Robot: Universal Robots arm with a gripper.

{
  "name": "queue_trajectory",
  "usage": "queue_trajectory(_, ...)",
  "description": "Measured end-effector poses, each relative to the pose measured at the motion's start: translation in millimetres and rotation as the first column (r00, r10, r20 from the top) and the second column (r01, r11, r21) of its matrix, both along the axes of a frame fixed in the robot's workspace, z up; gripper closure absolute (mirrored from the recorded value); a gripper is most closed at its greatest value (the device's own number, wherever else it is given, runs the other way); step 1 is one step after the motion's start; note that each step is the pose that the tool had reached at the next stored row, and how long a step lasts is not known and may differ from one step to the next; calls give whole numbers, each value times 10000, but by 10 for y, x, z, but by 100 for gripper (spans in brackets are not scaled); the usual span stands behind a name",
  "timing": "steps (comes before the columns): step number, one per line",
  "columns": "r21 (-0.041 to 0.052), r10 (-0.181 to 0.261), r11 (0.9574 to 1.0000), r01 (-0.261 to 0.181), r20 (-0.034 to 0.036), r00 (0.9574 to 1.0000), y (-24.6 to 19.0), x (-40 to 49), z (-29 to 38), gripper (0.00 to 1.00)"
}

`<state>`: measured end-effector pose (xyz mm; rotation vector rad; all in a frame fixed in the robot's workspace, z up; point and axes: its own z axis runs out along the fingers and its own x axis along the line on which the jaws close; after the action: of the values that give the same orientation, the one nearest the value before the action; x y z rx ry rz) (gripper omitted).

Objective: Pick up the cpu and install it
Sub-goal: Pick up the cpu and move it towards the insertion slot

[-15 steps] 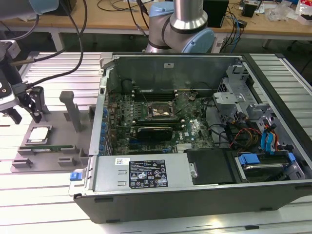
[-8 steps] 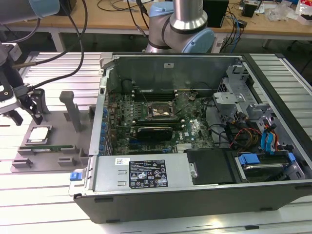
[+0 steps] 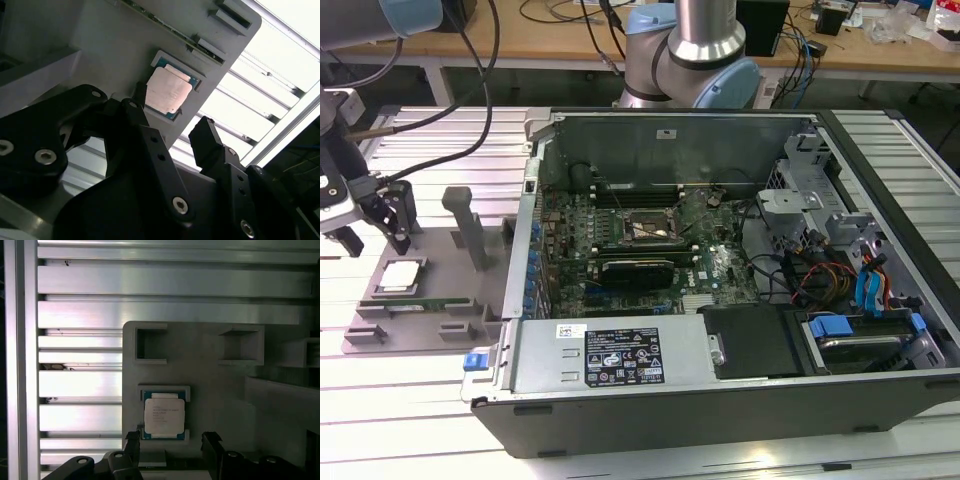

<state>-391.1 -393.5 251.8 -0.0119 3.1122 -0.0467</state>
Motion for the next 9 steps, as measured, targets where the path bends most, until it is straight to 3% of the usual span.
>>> queue_trajectory(4, 0, 0, 10000, 0, -1, 10000, 0, 0, -1, 37)
queue_trajectory(5, 0, 0, 10000, 0, 0, 10000, 0, 0, -2, 31)
queue_trajectory(9, 0, 20, 10000, -20, 0, 10000, 0, -1, -48, 31)
